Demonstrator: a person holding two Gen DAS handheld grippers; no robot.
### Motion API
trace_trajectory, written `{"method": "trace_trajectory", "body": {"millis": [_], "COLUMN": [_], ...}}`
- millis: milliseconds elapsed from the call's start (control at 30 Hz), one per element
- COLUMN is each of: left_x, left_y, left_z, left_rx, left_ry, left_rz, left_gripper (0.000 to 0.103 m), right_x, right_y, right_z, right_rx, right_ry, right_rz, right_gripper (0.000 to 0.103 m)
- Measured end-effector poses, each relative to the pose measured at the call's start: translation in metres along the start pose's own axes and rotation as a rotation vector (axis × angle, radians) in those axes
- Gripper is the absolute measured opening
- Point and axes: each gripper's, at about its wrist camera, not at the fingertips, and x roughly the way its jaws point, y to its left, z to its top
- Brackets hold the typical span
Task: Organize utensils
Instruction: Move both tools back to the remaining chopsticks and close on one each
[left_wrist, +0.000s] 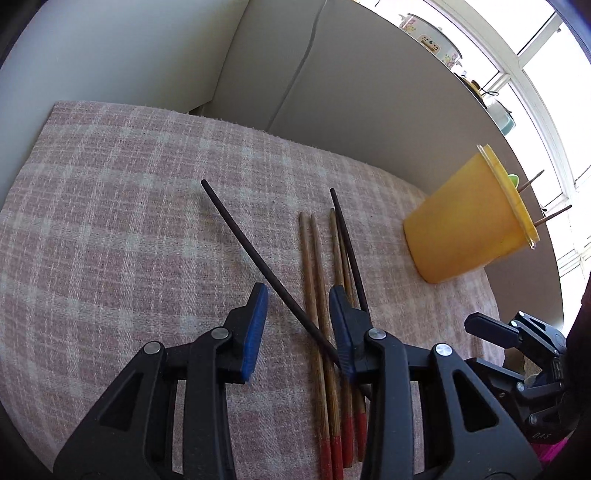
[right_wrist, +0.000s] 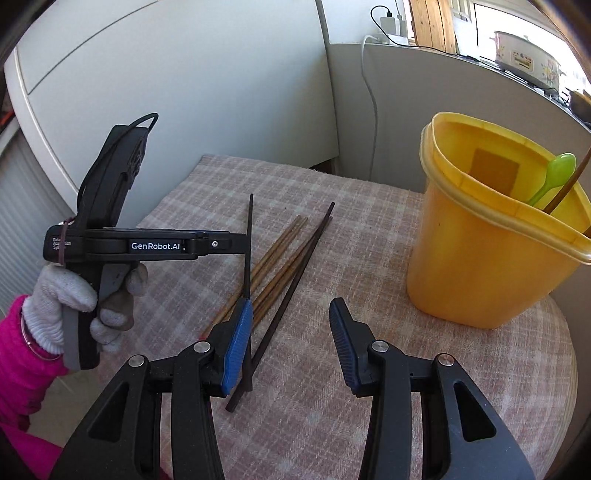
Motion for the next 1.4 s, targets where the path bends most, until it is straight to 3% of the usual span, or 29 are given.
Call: {"method": "trace_trajectory", "body": {"millis": [233,433,600,733,833,1200,1400], "left_x": [0.023,0.033,0.037,0.035,0.031,0.007,0.015], "left_y": [0.000,-0.014,-0.013,-0.006,-0.004,0.008,-0.001], "left_z": [0.010,0.009,0.005,0.005,0.003,-0.003,0.013], "left_rx": [-0.002,0.078,0.116,0.122,0.148,0.225,0.232], "left_ry": [0.033,0.022,0.010,0.013,0.016,0.059,0.080], "left_rz": [0.043,0.106,0.125,0.125,0.136,0.153,0.152], "left_gripper": [0.034,0.034,0.020,0.011,0.008,0.008,0.008], "right_x": [0.018,0.027,0.036,0.051,0.062,0.097,0.107], "right_y": [-0.004,0.002,0.007,0.008,0.006,-0.003,0.000], "right_z": [-0.002,-0.002,0.002,0.008,0.012,0.024,0.034], "right_rx": [0.011,-0.009,-0.014,-0.010,0.013,0.063,0.020], "right_ry": [0.039,0.057,0.076,0.106,0.127,0.225,0.270], "right_rz": [-0.007,-0.016,-0.017,-0.032,-0.035,-0.033,-0.058], "right_gripper": [0.042,0.042,0.041,0.030,0.028,0.017,0.013]}}
